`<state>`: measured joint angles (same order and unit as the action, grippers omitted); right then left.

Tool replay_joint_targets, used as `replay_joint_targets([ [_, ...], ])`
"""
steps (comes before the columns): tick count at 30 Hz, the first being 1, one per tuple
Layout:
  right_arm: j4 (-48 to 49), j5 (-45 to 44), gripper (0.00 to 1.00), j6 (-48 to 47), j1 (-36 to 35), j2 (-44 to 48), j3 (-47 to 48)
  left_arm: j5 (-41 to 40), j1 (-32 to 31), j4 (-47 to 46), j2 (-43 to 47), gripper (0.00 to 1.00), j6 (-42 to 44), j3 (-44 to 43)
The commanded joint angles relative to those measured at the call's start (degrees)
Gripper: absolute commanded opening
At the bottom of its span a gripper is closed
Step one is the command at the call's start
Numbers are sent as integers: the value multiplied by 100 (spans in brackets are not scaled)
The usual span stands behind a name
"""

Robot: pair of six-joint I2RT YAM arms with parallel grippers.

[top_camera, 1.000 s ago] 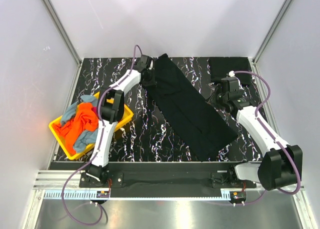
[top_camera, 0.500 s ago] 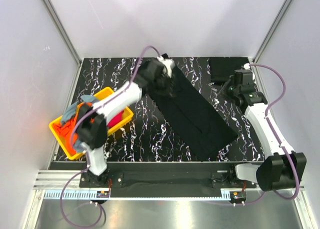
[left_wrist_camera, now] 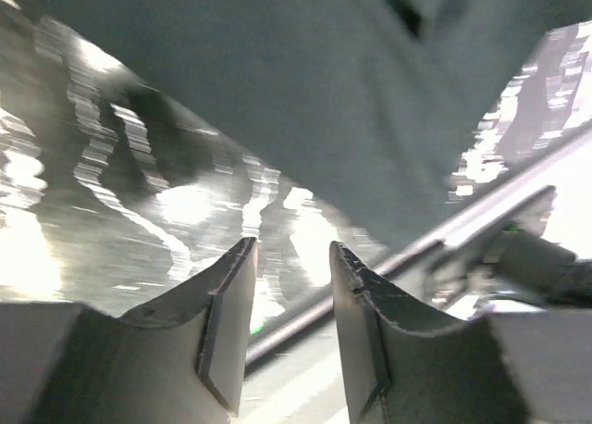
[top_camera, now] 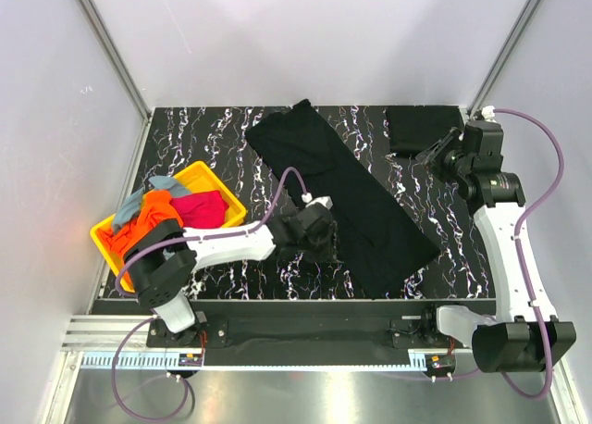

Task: Fold and stack the t-shirts
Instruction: Fold the tshirt

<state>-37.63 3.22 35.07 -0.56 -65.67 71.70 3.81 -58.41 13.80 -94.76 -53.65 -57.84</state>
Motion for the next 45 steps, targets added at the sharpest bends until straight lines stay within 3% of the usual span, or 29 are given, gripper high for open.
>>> replay_joint_targets([
  [1,-69,135,35,18,29,177,64,-540,-381,-572,-41,43,-1234,-271],
  [15,-61,126,36,-35,21,423,-60,-1084,-909,-378,-701,52,-1525,-491],
  [28,71,161,36,61,21,476,-244,-1041,-918,-545,-1457,48,-1464,-676],
  [33,133,222,36,79,21,353,-271,-927,-918,-519,-1449,30,-1254,-711],
  [35,124,231,36,70,21,292,-244,-970,-918,-388,-1335,16,-1105,-597],
  [39,141,493,37,44,21,142,-244,-1181,-918,-98,-580,1,-814,-53],
  [45,150,1101,41,-176,21,-499,-516,-2182,-883,1245,624,0,-384,704],
])
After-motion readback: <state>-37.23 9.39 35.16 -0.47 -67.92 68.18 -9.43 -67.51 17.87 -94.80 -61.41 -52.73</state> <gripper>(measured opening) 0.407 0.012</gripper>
